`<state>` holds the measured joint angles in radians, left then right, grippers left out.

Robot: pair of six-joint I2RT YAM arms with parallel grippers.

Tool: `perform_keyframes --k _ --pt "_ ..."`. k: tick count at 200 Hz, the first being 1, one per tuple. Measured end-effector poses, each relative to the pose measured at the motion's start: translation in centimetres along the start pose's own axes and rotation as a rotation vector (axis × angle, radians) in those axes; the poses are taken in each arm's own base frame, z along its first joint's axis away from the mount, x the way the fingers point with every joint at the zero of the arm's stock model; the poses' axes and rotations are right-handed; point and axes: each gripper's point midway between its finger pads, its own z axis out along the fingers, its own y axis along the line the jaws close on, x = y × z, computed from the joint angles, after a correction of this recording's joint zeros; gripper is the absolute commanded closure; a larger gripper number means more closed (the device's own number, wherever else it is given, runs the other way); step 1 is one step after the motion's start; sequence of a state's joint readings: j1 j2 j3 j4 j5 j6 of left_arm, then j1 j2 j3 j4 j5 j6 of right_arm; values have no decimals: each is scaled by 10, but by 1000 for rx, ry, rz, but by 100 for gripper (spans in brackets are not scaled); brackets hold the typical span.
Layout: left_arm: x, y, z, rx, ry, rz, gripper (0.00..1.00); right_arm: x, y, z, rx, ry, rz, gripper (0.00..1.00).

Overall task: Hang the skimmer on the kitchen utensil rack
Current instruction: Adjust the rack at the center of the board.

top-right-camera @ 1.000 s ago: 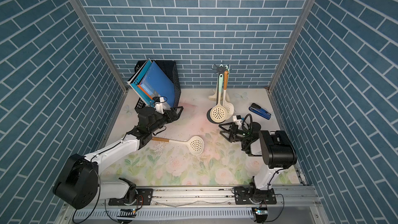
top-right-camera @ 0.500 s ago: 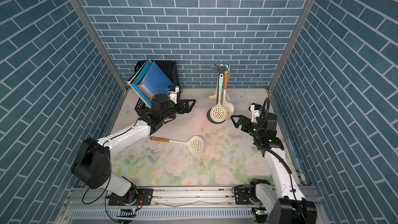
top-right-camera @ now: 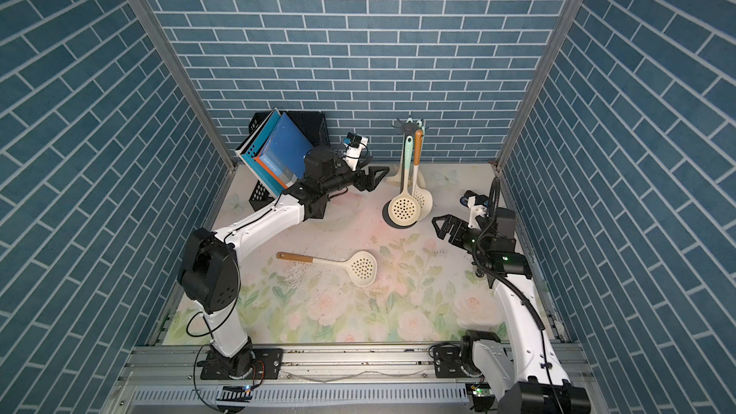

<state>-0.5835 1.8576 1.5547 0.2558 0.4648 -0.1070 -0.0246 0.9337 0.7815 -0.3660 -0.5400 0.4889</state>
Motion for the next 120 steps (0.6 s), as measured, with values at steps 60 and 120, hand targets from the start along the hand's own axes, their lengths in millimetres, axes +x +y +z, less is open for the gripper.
perform_keyframes --k 60,120 --pt "1 -9 34 84 29 134 39 -10 9 -7 -9 -14 -18 1" --pt "11 -9 50 114 56 170 44 -11 12 -10 -7 -10 -22 1"
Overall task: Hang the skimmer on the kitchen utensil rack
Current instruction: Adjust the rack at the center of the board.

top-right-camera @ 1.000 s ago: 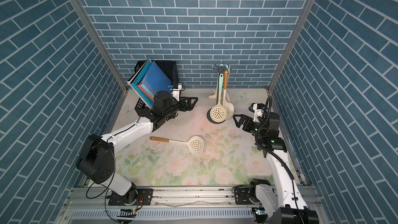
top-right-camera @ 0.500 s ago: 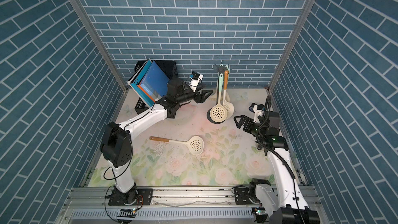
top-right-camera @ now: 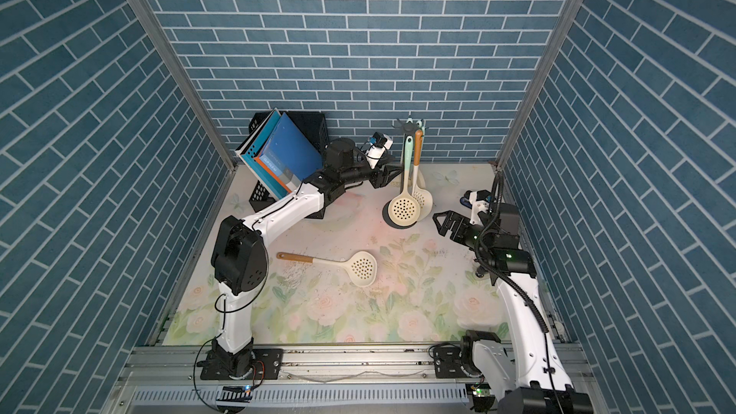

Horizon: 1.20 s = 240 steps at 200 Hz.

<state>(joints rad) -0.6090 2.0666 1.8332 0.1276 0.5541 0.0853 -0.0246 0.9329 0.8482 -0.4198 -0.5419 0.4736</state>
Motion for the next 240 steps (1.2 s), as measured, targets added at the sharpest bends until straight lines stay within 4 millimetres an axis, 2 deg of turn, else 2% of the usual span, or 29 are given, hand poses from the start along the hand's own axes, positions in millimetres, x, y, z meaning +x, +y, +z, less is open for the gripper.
perform_keyframes --k 32,69,104,137,197,240 --pt "-6 2 9 16 -16 22 51 -1 1 -1 0 -2 -2 0" --pt "-7 3 18 42 -26 29 52 0 0 -1 4 4 3 1" --pt "6 1 24 59 -9 14 55 0 0 -1 5 5 4 1" --pt "9 0 26 68 -4 10 56 1 -2 2 8 13 9 1" --pt "-17 1 33 88 -66 37 63 2 -3 3 10 18 12 1" --pt "-12 4 42 99 -55 31 67 2 -3 3 10 18 12 1"
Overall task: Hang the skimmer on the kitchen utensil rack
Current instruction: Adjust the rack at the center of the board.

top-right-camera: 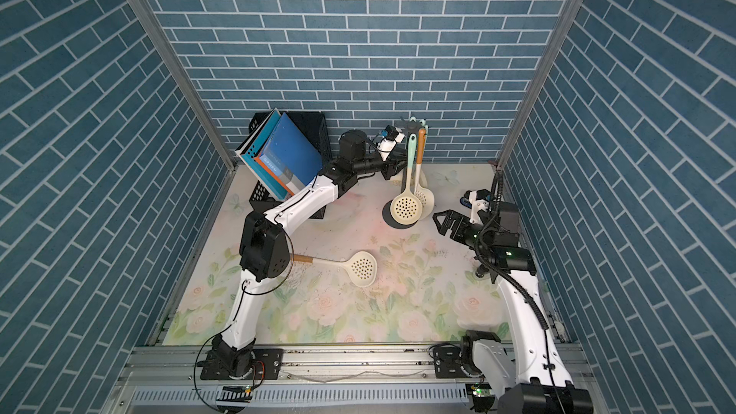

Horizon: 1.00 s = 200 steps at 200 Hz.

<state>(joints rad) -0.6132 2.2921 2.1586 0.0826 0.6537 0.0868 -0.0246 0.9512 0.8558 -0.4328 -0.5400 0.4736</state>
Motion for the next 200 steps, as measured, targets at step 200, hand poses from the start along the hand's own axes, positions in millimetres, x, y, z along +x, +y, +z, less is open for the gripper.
perform_keyframes --k 200 --pt "0 1 3 -65 -34 -35 100 -3 1 0 -8 -11 -8 1"
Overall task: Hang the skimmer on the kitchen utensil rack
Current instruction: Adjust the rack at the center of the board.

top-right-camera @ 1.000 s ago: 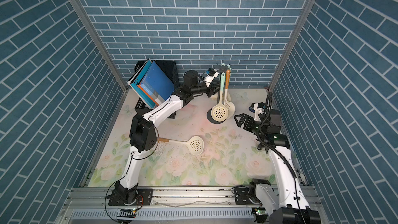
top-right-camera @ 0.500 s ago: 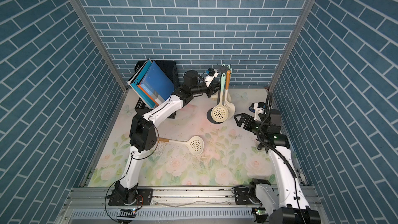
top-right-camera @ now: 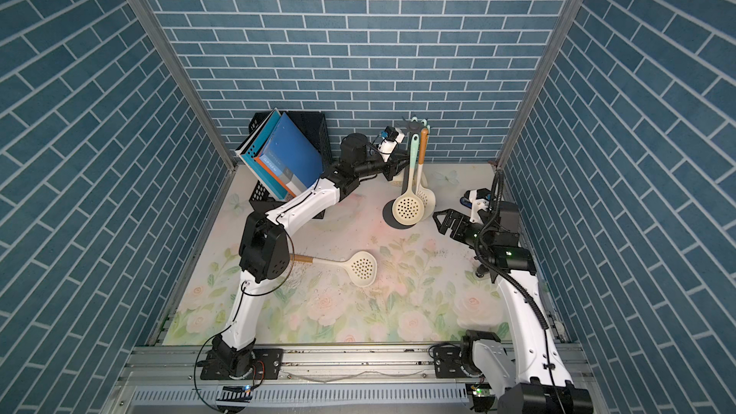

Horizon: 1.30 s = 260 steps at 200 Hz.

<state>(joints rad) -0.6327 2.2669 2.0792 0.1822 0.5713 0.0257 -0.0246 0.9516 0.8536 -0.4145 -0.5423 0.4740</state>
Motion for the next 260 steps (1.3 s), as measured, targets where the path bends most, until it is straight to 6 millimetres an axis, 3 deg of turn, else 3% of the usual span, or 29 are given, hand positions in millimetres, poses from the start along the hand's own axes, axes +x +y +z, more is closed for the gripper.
perform_keyframes --k 76,169,230,260 --pt "1 -2 -11 -153 -35 -7 100 5 -2 0 1 1 1 1" --pt "-4 25 -30 -455 -137 -94 100 20 -13 3 22 26 11 0" --pt "-4 32 -17 -554 -154 -117 100 32 -24 6 56 57 8 1" --pt "-3 26 -14 -609 -157 -113 100 34 -27 6 66 63 -8 1"
